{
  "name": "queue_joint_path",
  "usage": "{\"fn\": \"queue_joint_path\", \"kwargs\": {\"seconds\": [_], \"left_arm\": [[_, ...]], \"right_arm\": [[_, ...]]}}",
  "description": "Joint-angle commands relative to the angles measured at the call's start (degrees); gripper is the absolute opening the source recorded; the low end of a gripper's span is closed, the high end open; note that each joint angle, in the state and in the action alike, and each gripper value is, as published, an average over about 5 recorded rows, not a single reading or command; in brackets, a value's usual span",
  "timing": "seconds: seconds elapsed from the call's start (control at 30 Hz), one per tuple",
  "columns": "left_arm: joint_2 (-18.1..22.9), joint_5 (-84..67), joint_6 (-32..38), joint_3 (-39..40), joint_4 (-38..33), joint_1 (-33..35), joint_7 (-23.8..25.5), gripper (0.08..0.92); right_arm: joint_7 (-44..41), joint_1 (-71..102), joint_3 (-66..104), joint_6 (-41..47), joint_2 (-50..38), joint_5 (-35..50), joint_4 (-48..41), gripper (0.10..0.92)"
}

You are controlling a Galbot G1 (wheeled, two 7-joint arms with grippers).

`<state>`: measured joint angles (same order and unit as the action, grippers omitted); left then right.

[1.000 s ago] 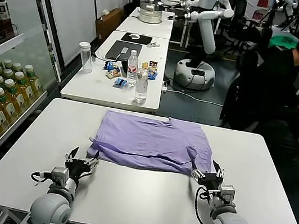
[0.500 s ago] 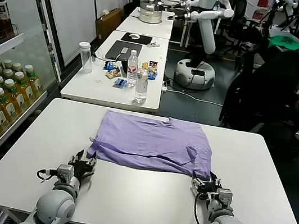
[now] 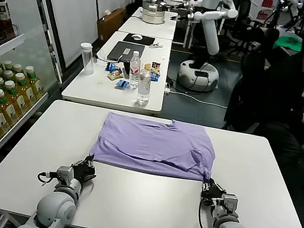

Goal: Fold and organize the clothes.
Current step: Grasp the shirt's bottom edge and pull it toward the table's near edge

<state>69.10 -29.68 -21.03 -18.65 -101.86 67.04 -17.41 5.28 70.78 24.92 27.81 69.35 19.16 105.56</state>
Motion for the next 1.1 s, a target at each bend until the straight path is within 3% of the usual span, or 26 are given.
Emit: {"fn": "queue_joint_path", "kwargs": {"seconds": [0.03,0.5,0.83,0.97,1.1], "left_arm": [[0.48,-2.34,1.26,-1.28,-5.56,4.99,0.08,0.094],[0.97,4.51,1.86,-3.12,-23.95,28.67,-0.66,0.094],[0.14,7.15,-0.26,-3.93,-29.86,37.38,-1.71,0.094],[-0.03,8.23,-1.09,-4.18,-32.34,38.7,-1.74,0.108],[-0.48,8.34,-1.08,-5.95,-34.69,36.86,-2.0,0.199]], "right_arm": [[0.27,4.09,0.61,-0.07,-0.41,0.66,4.0,0.145],[-0.55,29.76,7.94,-0.6,0.33,-5.92,24.27,0.131],[-1.05,40.63,11.58,0.24,0.17,-8.91,32.5,0.131],[-1.42,41.01,12.09,-0.53,0.12,-9.74,35.0,0.188],[-1.27,38.15,12.75,-1.49,-0.64,-8.25,36.71,0.298]]}}
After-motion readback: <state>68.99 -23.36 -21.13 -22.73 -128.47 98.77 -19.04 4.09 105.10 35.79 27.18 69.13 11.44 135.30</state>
